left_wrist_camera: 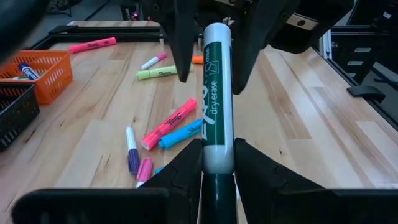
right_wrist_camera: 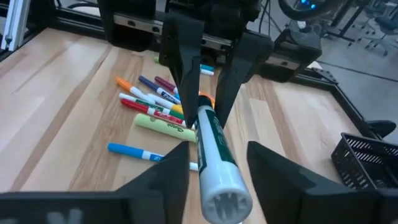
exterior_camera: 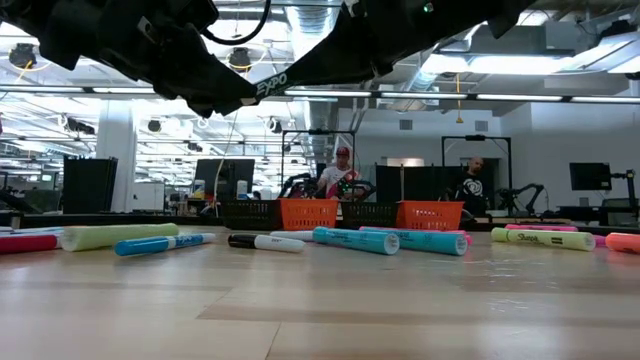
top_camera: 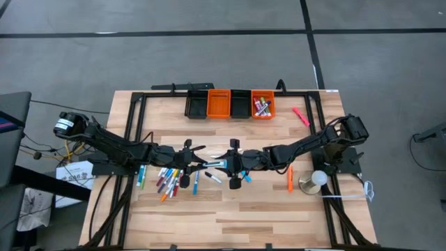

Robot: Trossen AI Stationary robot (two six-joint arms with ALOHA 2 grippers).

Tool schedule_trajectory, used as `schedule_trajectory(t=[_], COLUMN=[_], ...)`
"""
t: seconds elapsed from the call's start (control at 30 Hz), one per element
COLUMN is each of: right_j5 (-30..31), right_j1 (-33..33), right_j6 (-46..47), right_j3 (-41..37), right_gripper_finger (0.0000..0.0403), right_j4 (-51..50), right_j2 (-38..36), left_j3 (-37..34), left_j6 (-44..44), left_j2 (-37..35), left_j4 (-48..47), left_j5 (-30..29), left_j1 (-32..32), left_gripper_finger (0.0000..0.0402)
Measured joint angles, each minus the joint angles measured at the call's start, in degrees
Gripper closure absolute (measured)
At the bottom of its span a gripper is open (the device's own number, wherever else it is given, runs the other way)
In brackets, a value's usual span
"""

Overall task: Pick & Place Markers
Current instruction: Put the gray marker pen into the right orange bin

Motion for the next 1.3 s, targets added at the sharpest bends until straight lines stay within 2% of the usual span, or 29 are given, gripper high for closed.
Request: schedule_trajectory(t=[0.27, 0.63, 0.93, 1.13, 1.3], right_j5=[-0.4, 0.1, 0.1, 0.3, 0.4], right_j1=[0.0, 0.0, 0.0, 0.0, -0.1], right_j6=[0.0, 0.0, 0.0, 0.3, 0.9], right_j3=[0.0, 0.0, 0.0, 0.0, 0.0], right_gripper_finger=[0.0348, 0.0329, 0.0336, 0.0335, 0.0336], right_j4=[0.0, 0.0, 0.0, -0.8, -2.9], right_j2=[0.0, 0.0, 0.0, 0.0, 0.0], left_j3=[0.0, 0.0, 0.0, 0.0, 0.1], left_j6=[0.2, -0.2, -0.1, 1.3, 1.9], left_j2=[0.0, 0.0, 0.0, -1.2, -5.3], left_j4=[0.0, 0.4, 0.6, -0.2, -3.9], left_j5=[0.1, -0.3, -0.7, -6.8, -7.3], left_j1=[0.0, 0.0, 0.0, 0.0, -0.2], left_gripper_finger=[0.032, 0.0298, 0.0225, 0.0174, 0.0151])
